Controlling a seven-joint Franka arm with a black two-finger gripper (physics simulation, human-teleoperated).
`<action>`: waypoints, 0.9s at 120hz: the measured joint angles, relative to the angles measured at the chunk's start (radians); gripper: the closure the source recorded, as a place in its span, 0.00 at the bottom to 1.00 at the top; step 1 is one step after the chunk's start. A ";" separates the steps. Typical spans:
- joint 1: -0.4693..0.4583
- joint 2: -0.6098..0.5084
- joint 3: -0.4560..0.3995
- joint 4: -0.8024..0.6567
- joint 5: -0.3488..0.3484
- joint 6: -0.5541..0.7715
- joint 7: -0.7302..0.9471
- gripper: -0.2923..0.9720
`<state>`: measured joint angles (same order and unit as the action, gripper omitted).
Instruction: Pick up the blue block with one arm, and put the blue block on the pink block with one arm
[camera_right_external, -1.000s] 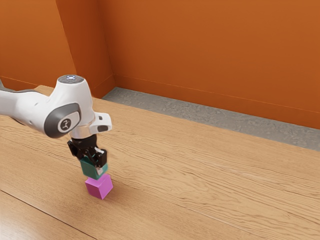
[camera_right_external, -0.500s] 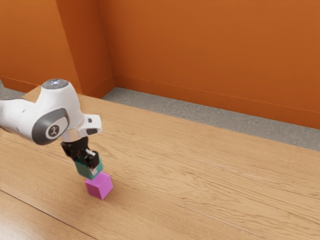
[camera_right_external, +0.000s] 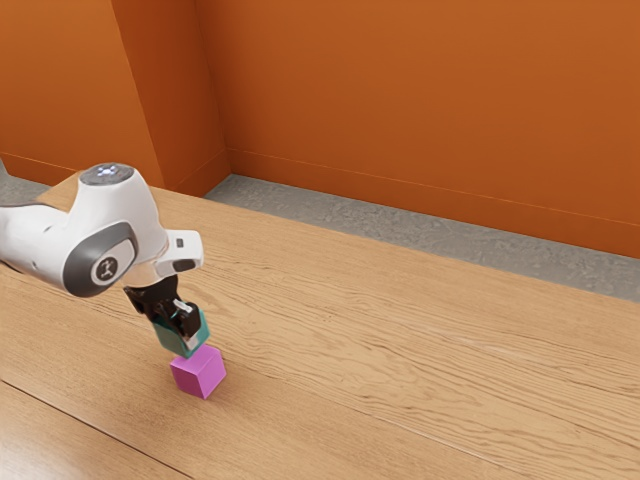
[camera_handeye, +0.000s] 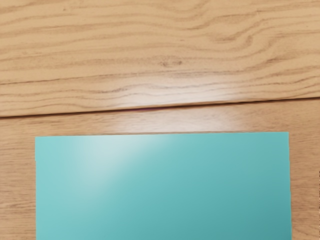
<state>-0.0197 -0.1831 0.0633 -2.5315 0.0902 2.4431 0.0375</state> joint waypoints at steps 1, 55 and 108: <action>0.000 0.000 0.000 0.000 0.000 0.000 -0.001 0.50; -0.004 0.006 -0.008 0.002 0.001 0.007 -0.086 0.50; -0.003 -0.034 -0.001 -0.029 0.001 -0.013 -0.160 0.51</action>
<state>-0.0227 -0.2169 0.0623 -2.5606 0.0916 2.4305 -0.1227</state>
